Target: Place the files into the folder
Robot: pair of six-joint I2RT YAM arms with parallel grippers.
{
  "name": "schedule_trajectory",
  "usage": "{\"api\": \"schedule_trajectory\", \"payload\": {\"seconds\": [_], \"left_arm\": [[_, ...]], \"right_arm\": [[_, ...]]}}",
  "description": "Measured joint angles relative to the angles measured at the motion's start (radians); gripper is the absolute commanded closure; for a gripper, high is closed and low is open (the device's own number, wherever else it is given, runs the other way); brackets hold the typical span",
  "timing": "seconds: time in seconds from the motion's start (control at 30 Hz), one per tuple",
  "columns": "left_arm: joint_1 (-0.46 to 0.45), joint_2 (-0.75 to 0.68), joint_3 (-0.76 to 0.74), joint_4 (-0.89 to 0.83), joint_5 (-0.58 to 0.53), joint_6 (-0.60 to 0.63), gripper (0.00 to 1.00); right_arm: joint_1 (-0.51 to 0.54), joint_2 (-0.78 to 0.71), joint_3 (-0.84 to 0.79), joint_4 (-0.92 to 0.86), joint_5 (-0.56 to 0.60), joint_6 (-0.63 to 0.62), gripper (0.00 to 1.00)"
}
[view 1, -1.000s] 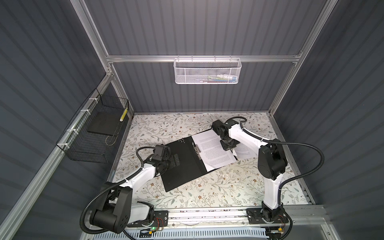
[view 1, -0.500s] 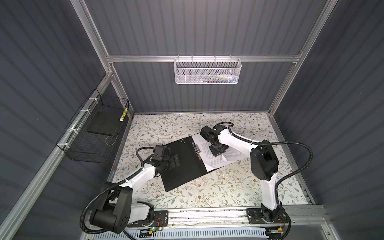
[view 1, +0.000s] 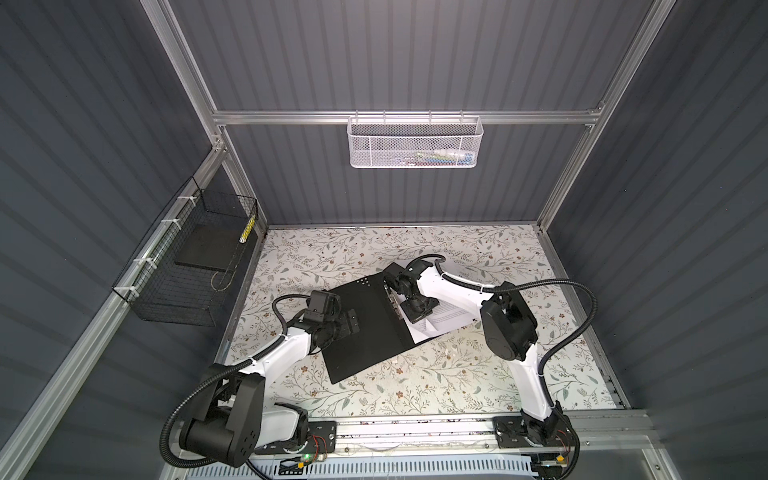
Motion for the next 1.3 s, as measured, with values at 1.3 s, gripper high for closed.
{"api": "schedule_trajectory", "payload": {"seconds": [1.3], "left_arm": [[0.000, -0.012, 0.000, -0.001, -0.007, -0.004, 0.00]], "right_arm": [[0.063, 0.032, 0.038, -0.008, -0.076, 0.030, 0.63]]}}
